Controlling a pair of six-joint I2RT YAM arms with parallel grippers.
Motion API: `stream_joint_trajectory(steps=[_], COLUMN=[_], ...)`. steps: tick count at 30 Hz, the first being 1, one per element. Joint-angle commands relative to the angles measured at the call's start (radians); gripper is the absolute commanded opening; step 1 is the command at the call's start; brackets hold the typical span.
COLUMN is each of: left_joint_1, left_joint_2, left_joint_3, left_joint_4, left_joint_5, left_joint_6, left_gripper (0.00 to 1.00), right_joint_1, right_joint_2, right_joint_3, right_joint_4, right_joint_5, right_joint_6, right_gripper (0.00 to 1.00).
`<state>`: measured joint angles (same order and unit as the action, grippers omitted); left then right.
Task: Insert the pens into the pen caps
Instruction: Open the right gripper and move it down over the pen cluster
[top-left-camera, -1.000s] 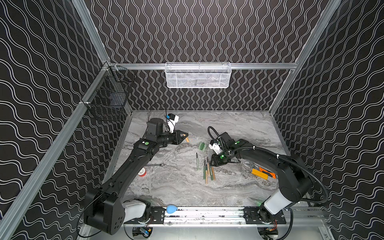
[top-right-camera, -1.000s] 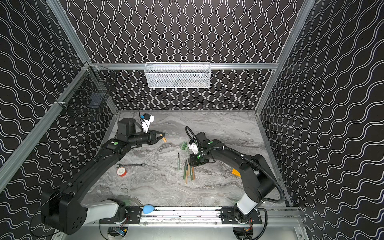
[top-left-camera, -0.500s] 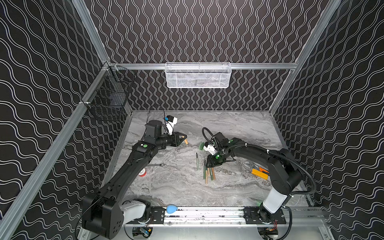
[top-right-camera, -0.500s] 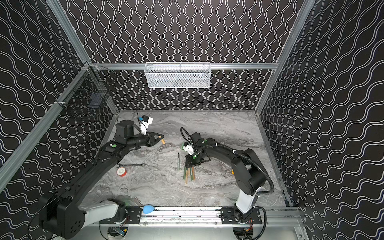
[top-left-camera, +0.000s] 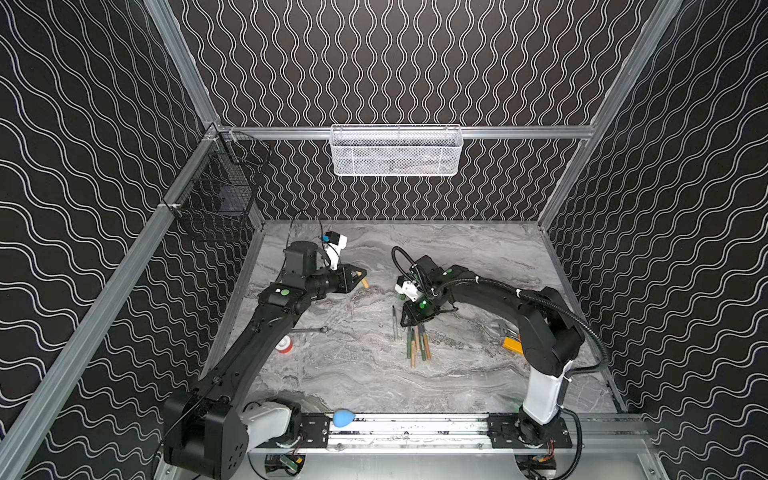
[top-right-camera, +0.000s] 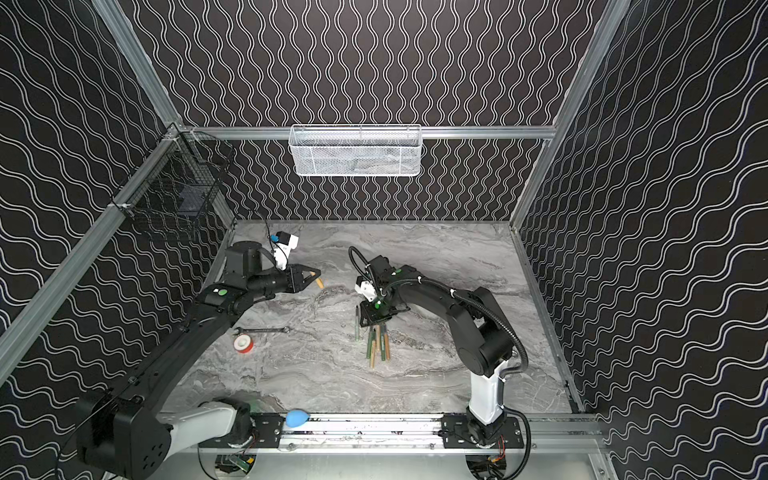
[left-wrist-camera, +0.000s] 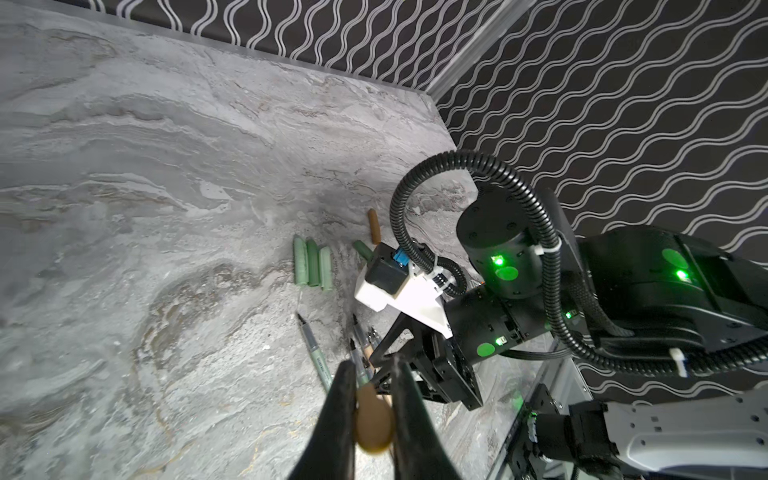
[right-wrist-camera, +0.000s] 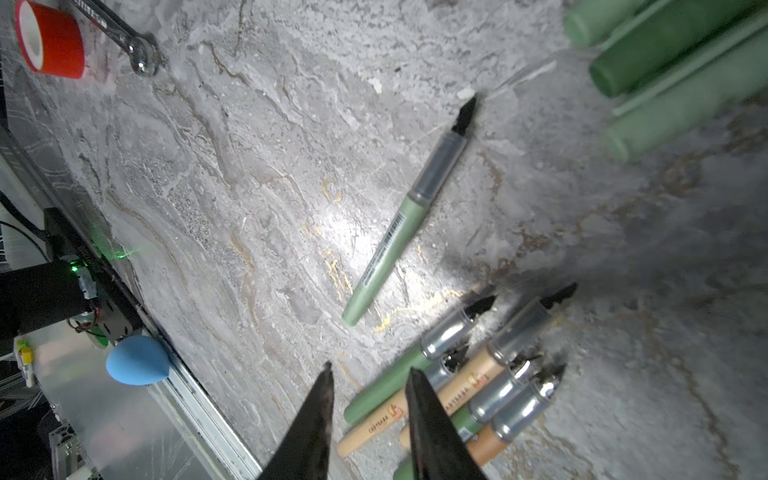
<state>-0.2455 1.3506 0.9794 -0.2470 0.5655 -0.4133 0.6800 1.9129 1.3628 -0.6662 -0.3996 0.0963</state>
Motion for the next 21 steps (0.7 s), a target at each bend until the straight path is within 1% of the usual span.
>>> stream_joint_trajectory(steps=[1, 5, 14, 21], left_joint_1=[0.017, 0.037, 0.046, 0.046], left_joint_2=[-0.012, -0.019, 0.013, 0.029], left_joint_3=[0.001, -0.013, -0.024, -0.028], left_joint_4=[-0.009, -0.003, 0.052, 0.074], left_joint_5=[-0.012, -0.001, 0.031, 0.042], left_joint_6=[0.026, 0.023, -0.009, -0.021], left_gripper=[0.12, 0.12, 0.12, 0.12], right_joint_1=[0.004, 0.004, 0.004, 0.012], right_joint_2=[0.006, -0.042, -0.079, -0.104], right_joint_3=[-0.002, -0.053, -0.114, -0.144], right_joint_4=[-0.030, -0.012, -0.022, -0.042], right_joint_5=[0.026, 0.041, 0.058, 0.025], right_joint_6=[0.007, 0.019, 0.026, 0.020], right_gripper=[0.32, 0.31, 0.28, 0.27])
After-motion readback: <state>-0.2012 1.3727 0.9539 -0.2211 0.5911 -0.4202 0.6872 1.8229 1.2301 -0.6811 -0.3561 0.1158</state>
